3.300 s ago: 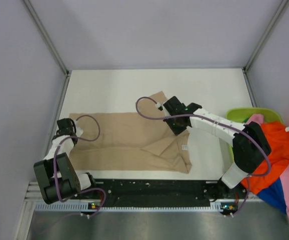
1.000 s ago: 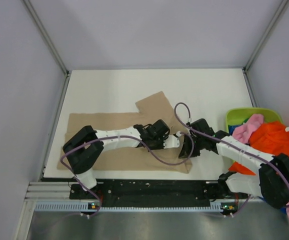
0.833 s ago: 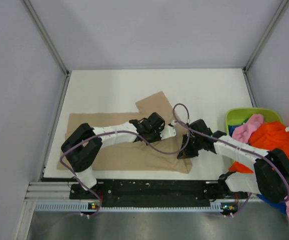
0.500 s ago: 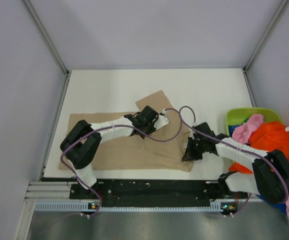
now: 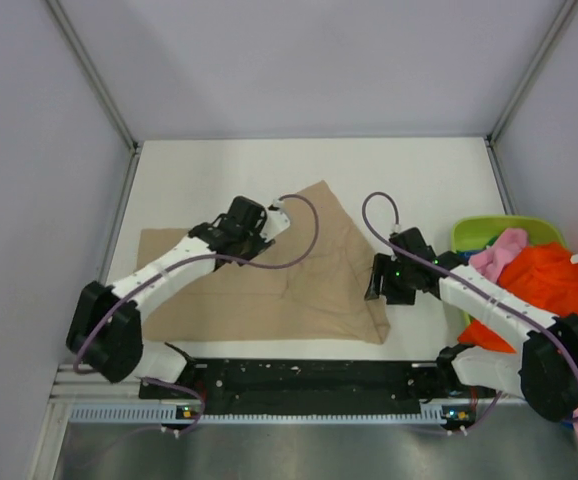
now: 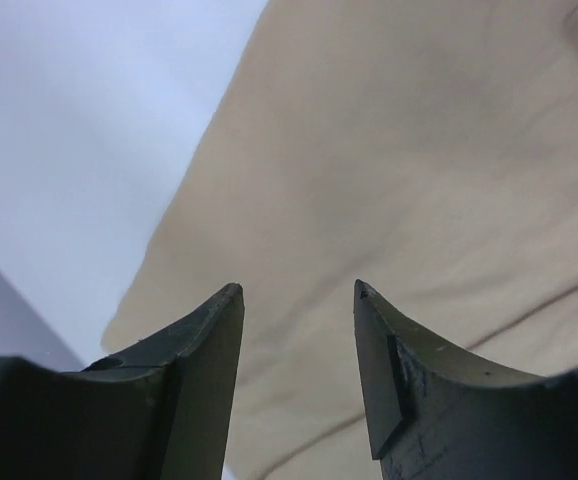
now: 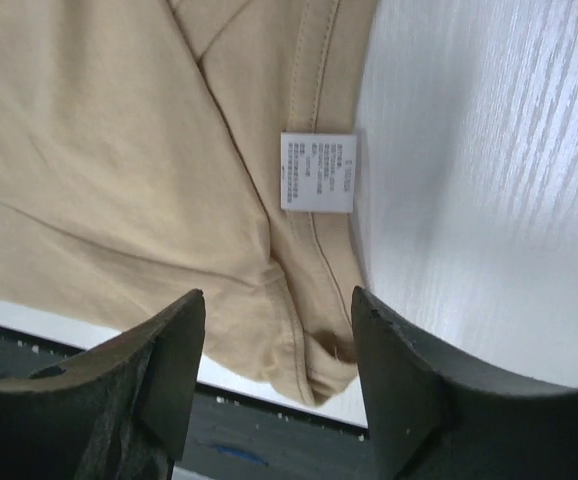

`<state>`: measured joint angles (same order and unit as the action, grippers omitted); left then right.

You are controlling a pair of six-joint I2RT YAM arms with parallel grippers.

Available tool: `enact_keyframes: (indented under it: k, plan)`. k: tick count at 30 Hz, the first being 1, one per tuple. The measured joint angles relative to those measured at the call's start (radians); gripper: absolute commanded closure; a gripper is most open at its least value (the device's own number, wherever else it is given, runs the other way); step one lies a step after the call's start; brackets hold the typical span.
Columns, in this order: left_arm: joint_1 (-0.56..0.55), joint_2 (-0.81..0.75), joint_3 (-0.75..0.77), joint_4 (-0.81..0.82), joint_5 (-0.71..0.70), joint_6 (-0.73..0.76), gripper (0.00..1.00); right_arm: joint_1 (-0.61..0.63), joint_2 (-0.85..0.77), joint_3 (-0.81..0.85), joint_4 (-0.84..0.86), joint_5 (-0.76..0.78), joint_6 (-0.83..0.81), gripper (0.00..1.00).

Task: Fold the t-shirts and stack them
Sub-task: Fold the flattened tshirt in 1/3 of the way

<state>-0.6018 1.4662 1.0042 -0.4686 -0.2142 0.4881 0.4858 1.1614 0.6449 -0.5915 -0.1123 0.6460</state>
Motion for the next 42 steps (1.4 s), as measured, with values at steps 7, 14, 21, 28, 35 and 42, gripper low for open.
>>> enact_keyframes:
  k: [7, 14, 21, 28, 35, 42]
  plan:
    - [0.308, -0.358, -0.230, -0.261, -0.015, 0.193, 0.39, -0.003, -0.014, 0.032, -0.170, -0.019, -0.007, 0.36]
    - [0.581, -0.497, -0.490, -0.422, -0.047, 0.393, 0.40, -0.004, 0.053, -0.021, -0.202, -0.118, 0.005, 0.49]
    - [0.853, -0.315, -0.535, -0.328, -0.117, 0.484, 0.46, -0.022, 0.095, -0.083, -0.124, -0.108, 0.046, 1.00]
    - [0.902, -0.303, -0.530, -0.323, -0.122, 0.503, 0.47, -0.143, -0.074, -0.143, -0.130, -0.072, 0.087, 1.00]
    - [0.904, -0.384, -0.469, -0.479, -0.010, 0.501, 0.41, -0.162, -0.192, -0.135, -0.221, -0.057, 0.134, 0.47]
    - [0.907, -0.230, -0.001, -0.521, 0.178, 0.388, 0.41, -0.162, -0.116, 0.161, -0.175, 0.018, 0.045, 0.09]
